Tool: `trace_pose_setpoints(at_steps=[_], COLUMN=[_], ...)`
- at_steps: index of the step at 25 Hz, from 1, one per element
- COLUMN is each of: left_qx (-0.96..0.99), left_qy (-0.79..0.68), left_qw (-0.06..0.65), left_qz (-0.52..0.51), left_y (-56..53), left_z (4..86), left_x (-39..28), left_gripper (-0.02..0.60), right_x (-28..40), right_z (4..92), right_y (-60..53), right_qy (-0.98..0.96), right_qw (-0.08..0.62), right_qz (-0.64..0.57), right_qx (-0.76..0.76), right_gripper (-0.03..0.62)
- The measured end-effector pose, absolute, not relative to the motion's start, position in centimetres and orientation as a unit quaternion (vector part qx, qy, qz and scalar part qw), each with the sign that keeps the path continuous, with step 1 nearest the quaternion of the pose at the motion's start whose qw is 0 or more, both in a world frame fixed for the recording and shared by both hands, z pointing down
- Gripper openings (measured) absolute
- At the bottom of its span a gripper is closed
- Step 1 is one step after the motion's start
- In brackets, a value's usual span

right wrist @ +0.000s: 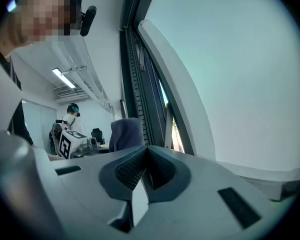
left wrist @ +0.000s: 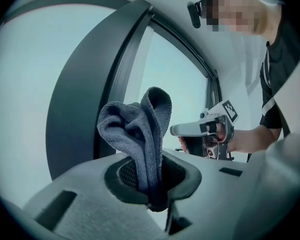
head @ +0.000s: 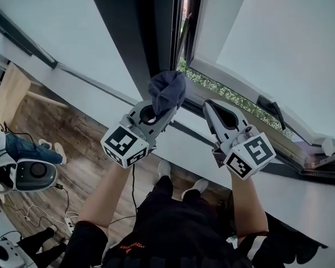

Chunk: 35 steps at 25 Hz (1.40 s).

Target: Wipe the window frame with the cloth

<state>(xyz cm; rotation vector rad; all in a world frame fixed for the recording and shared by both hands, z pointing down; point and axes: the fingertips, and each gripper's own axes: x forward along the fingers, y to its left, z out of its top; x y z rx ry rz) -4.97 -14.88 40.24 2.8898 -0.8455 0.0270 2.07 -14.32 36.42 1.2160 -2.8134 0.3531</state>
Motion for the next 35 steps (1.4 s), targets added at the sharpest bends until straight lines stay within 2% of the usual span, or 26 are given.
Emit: trace_pose_setpoints(at_steps=[11,19,22,25,35], left_qx=[0.953,0.937,0.934,0.936,0.941], left_qy=[-0.289,-0.31,-0.32,-0.327,-0.329], left_qw=[-0.093,-0.156,-0.158,-0.131,-0.079], left_qz=[-0.012,-0.027,-0.024,-0.019,-0.016], left_y=[-16.6,-17.1,-17.6,-18.3,-19.3], left_z=[22.6,14.1,12.5,12.4,16.5], left_x=[-3.8,-5.1,-4.8,-4.8,-4.8], left_gripper=[0.052,0.052,0.052,0.052,0.052], right_x=[2.4,1.6,1.5,1.3,1.4], right_z=[29.3,23.9,22.5,21.8,23.9], right_y=[-14.6,-14.7,-14.6,-14.5,-15.1], right_qy=[-0.925,-0.932,-0.934,-0.936,-0.936], right_qw=[-0.02,-0.041,-0.048,-0.05,-0.034], right_qz=[0.057,0.01,-0.003,-0.009,0.011], right_qx=[0.376,0.36,0.353,0.349,0.35], right_gripper=[0.002,0.002,0.002,0.002,0.002])
